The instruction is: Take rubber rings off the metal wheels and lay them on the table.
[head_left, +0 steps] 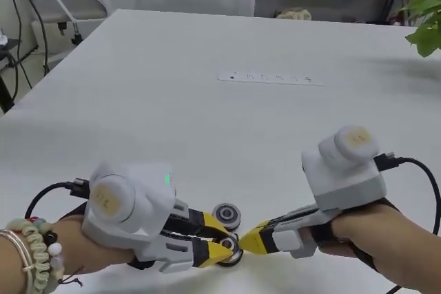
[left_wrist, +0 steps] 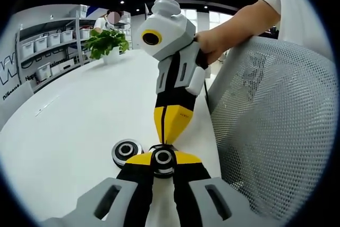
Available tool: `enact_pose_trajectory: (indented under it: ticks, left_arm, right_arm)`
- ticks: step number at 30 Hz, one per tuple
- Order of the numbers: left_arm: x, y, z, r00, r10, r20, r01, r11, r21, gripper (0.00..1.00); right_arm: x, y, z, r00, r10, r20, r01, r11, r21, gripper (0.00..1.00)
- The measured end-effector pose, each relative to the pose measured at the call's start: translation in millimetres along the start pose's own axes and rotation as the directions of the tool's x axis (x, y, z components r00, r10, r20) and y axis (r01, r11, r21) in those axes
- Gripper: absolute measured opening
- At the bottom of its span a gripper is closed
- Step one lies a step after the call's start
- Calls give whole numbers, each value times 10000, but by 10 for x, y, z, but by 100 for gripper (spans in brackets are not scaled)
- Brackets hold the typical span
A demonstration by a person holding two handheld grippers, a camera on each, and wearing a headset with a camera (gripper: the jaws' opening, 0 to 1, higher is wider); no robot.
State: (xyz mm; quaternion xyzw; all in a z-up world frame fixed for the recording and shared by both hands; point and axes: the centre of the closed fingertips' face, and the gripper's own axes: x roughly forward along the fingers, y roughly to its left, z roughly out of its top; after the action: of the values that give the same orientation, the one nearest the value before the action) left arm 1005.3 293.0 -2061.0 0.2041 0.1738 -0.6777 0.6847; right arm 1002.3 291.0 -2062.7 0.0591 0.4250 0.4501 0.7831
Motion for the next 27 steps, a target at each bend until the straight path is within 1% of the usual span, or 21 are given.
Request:
enact_pose_trajectory:
  ticks: [6,9,12,13,14,15,16,17,18,19,20,21,24,27]
  left_arm:
    - [0,1,-1,10000,-16,5,16,10000,-8,8]
    - [0,1,-2,10000,-11,1,11,10000,-8,8]
    - [-1,1,-2,10000,-14,6,14,10000,-12,8]
    - [-1,1,-3,10000,-15,8,15,10000,-18,8]
    - [-1,1,-3,10000,-13,9,13,10000,-18,8]
    - [-1,1,-2,10000,-11,9,11,10000,-24,8]
    - [1,1,-1,10000,-9,14,9,10000,-27,8]
    - [0,1,-1,10000,-8,8,9,10000,-20,8]
    - [0,2,-1,10000,-14,7,14,10000,-28,8]
    - [1,1,0,10000,-23,5,23,10000,-44,8]
    - [1,-1,1,10000,-41,-2,41,10000,-40,8]
    - [1,-1,0,10000,-48,-10,48,10000,-21,8]
    - [2,-1,0,10000,-34,-37,34,10000,-16,8]
    - [2,-1,-1,10000,-25,-38,25,10000,-40,8]
  right_arm:
    - [23,20,9,10000,93,33,-93,10000,-2,0]
    - [21,37,23,9997,197,133,-197,9998,-16,0]
    - [47,66,27,9999,113,68,-110,9992,-381,0]
    - [49,74,35,9998,144,115,-139,9990,-417,0]
    - [56,83,60,9994,241,246,-232,9990,-379,0]
    - [62,178,118,9951,822,553,-810,9964,-238,0]
    - [59,266,207,9871,1201,1060,-1226,9923,177,0]
    - [62,204,158,9949,763,655,-773,9969,131,0]
    - [78,111,122,9993,161,322,-144,9985,-524,0]
    - [100,116,140,9992,42,398,-8,9964,-853,0]
    - [110,171,136,9989,239,398,-213,9977,-637,0]
    - [110,167,143,9987,259,430,-232,9978,-619,0]
    - [99,113,121,9994,87,348,-68,9984,-561,0]
    - [88,14,87,9993,-333,189,336,9993,-140,0]
